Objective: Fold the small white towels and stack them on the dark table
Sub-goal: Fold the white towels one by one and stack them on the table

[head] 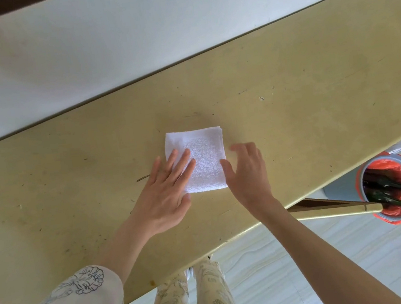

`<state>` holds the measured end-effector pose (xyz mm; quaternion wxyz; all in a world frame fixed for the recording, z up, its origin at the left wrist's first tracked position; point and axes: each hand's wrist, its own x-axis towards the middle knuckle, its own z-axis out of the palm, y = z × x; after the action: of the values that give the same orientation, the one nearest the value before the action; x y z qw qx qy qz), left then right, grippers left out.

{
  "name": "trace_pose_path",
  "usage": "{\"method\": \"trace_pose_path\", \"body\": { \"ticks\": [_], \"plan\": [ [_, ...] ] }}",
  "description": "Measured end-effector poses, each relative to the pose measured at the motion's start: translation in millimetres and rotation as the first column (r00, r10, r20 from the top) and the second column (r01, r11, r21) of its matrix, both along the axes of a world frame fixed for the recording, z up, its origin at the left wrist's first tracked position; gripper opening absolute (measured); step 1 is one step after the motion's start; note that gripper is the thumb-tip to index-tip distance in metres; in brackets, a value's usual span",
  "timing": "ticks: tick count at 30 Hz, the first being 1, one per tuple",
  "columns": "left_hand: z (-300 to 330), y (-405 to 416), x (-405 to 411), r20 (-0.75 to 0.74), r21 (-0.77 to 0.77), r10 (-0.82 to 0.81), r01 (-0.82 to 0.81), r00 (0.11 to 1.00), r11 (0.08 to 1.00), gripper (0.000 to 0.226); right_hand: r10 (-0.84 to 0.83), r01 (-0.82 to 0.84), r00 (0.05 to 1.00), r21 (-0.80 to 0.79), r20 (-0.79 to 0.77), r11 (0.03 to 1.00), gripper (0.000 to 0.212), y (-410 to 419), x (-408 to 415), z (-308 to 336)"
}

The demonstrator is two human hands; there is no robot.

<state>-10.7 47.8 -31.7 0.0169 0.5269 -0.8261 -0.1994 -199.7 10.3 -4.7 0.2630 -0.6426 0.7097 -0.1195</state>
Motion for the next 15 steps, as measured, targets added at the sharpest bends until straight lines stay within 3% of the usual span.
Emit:
{"method": "trace_pose_path", "body": {
  "ticks": [2,5,8,15],
  "plan": [
    [2.7,-2.7,-4.6,-0.019,-0.045,0.010,-0.011,1.000,0.999,0.060,0.155,-0.178,0.980,-0.193,-0.127,0.965,0.036,2.9,9.3,-7.6],
    [-3.4,-18.2,-14.7,-0.027,-0.115,0.127,-0.129,0.992,0.985,0.053,0.290,-0.342,0.919,-0.176,-0.267,0.923,0.049,-4.3,18.7,-27.5],
    [-19.0,-31.0,-19.6,0.021,-0.138,0.208,-0.203,0.978,0.969,0.055,0.319,-0.366,0.906,-0.136,-0.280,0.921,0.054,-10.3,17.5,-45.9],
    [-31.3,-34.0,-12.7,0.089,-0.210,0.215,-0.193,0.973,0.959,0.057,0.328,-0.375,0.894,-0.111,-0.305,0.920,0.059,-10.2,12.3,-56.4]
  ]
}}
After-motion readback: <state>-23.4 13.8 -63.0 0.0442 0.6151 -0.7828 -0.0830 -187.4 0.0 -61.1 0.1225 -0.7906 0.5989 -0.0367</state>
